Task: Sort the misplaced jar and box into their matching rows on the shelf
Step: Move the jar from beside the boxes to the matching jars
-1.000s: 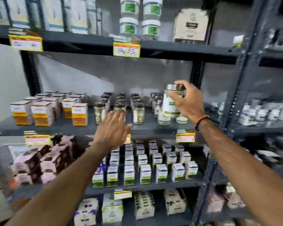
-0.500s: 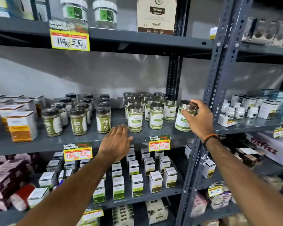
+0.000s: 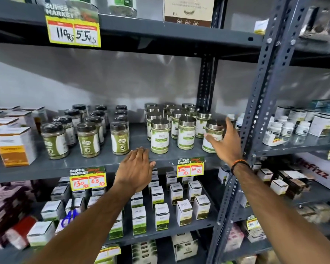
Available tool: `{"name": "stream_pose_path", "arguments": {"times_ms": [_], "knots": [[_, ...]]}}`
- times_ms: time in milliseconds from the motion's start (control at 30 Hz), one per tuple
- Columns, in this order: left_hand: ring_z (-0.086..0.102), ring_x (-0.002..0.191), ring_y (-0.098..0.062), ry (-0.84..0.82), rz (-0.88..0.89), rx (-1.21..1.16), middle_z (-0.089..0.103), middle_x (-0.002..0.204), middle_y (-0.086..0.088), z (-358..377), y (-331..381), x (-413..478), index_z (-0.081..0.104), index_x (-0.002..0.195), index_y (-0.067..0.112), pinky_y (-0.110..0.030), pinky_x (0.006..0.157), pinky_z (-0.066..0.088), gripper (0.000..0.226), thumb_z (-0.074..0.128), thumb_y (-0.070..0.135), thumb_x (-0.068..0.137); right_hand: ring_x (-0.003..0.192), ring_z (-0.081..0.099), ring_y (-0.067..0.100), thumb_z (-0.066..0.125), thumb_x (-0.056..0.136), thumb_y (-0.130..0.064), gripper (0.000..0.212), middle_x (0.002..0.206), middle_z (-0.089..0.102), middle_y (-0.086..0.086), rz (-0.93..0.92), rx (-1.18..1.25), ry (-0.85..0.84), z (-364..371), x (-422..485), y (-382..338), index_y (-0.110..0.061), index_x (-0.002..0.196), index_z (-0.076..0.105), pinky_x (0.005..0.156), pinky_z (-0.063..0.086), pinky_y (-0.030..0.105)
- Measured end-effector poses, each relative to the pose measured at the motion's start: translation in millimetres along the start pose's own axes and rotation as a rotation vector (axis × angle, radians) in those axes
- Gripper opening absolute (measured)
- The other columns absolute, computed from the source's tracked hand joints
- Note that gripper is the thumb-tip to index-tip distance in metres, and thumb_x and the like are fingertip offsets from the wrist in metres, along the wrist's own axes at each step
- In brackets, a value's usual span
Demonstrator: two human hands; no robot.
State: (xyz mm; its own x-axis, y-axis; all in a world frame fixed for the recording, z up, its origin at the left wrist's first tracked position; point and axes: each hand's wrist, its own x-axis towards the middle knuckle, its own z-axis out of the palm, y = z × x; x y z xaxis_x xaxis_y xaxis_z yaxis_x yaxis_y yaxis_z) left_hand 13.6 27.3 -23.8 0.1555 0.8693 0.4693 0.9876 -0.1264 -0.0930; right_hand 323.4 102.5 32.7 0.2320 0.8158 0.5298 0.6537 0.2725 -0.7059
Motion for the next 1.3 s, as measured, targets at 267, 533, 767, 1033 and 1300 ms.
{"name": "stream_pose_path", "arguments": {"times_ms": [267,533,767,1033,1300], "knots": [[0.045,0.138,-0.031,0.023,-0.002,0.014,0.05,0.151,-0.018,1.4,1.1,-1.6,0.041,0.148,0.003,-0.042,0.119,0.032,0.065,0.021,0.046,0.104,0.104,0.072,0.03,0.097,0.066,-0.04,0.08,0.117,0.076,0.011,0.148,-0.082,-0.047,18.4,5.8,25.4,-0.007,0.125,0.054,0.085,0.059,0.038],[0.047,0.138,-0.032,0.027,-0.011,0.007,0.052,0.148,-0.019,3.5,1.4,-1.6,0.044,0.146,0.002,-0.044,0.119,0.034,0.063,0.025,0.045,0.104,0.104,0.075,0.027,0.096,0.068,-0.038,0.064,0.114,0.079,0.008,0.146,-0.062,-0.021,27.9,4.5,30.5,-0.012,0.119,0.068,0.086,0.057,0.034],[0.046,0.139,-0.031,0.031,-0.014,0.015,0.051,0.149,-0.018,6.5,0.5,-0.8,0.043,0.147,0.003,-0.044,0.119,0.033,0.066,0.019,0.047,0.103,0.111,0.073,0.028,0.097,0.066,-0.042,0.071,0.121,0.078,0.009,0.214,-0.057,-0.038,28.2,9.6,22.8,-0.013,0.125,0.07,0.096,0.059,0.044],[0.042,0.142,-0.03,0.017,-0.019,0.012,0.047,0.153,-0.017,7.4,0.1,-0.2,0.039,0.15,0.004,-0.043,0.121,0.03,0.069,0.015,0.049,0.103,0.113,0.071,0.033,0.094,0.07,-0.042,0.06,0.12,0.078,0.01,0.214,-0.097,-0.057,27.2,10.5,16.9,-0.016,0.119,0.072,0.096,0.058,0.049],[0.042,0.142,-0.03,0.02,-0.023,0.006,0.047,0.153,-0.016,7.4,0.9,-0.8,0.04,0.149,0.004,-0.043,0.121,0.03,0.068,0.017,0.049,0.103,0.11,0.072,0.031,0.091,0.074,-0.038,0.05,0.118,0.078,0.009,0.198,-0.121,-0.099,24.9,11.1,13.9,-0.019,0.117,0.076,0.094,0.058,0.046]]}}
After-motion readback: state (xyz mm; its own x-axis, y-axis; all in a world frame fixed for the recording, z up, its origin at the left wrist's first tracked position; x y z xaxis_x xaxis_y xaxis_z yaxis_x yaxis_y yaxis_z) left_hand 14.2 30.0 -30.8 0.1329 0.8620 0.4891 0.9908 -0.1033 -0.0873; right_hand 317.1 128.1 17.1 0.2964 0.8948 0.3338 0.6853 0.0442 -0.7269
